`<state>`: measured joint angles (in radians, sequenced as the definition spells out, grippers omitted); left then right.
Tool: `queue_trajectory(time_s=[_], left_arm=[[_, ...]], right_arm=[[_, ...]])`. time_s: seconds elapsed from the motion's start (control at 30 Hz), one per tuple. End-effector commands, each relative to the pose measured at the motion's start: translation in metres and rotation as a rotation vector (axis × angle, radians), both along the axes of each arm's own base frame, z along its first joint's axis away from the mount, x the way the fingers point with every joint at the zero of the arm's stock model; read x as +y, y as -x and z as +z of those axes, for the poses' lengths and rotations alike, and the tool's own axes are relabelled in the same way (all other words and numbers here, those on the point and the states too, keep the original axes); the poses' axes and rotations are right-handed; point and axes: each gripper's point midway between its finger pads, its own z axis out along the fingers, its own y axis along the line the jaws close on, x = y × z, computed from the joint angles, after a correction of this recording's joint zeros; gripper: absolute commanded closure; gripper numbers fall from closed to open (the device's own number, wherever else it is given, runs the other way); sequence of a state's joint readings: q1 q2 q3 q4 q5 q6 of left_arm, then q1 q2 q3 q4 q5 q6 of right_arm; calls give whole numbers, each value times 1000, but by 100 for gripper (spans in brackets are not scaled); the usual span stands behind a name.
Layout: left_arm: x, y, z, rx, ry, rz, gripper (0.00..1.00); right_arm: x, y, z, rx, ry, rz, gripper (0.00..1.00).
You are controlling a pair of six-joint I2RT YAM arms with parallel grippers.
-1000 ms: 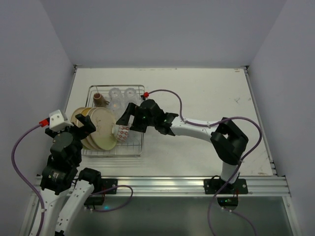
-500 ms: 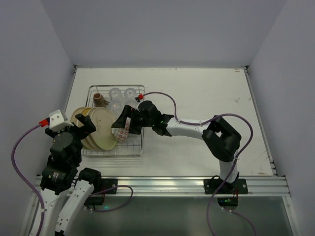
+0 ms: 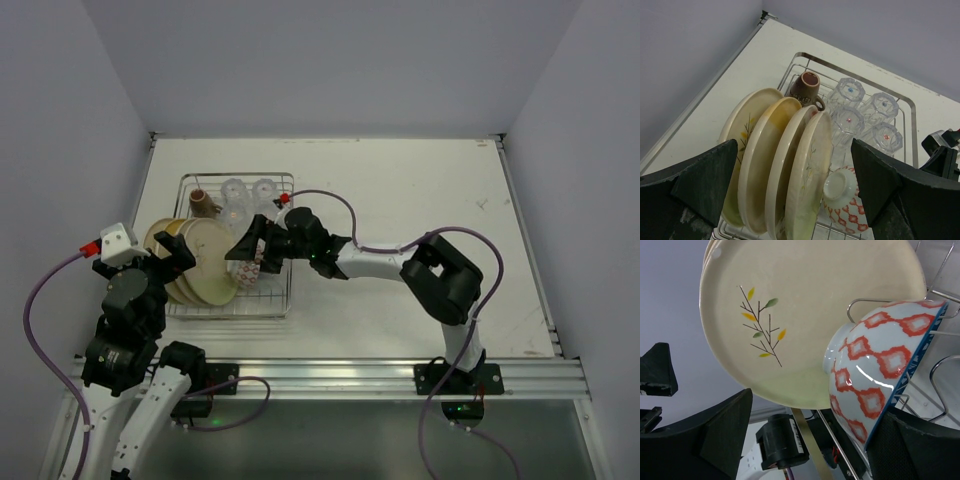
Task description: Unload the mixed dishes from the dish rack
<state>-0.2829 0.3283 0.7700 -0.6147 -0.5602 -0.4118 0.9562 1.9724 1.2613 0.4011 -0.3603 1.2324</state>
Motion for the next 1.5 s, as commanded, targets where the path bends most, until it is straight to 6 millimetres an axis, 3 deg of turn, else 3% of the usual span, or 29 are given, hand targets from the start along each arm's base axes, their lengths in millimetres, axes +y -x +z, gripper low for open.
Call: queue_trajectory(time_s=[0.0, 0.67, 1.47], left_arm=[[-4, -6, 4, -27, 17, -11, 0], [-7, -8, 3, -27, 16, -26, 0], [-8, -8, 4, -32, 15, -33, 0]], right_arm=[[8, 5, 36, -49, -153, 37, 17], [2, 13, 68, -39, -399, 82, 35], [-4, 20, 96, -86, -477, 107, 43]])
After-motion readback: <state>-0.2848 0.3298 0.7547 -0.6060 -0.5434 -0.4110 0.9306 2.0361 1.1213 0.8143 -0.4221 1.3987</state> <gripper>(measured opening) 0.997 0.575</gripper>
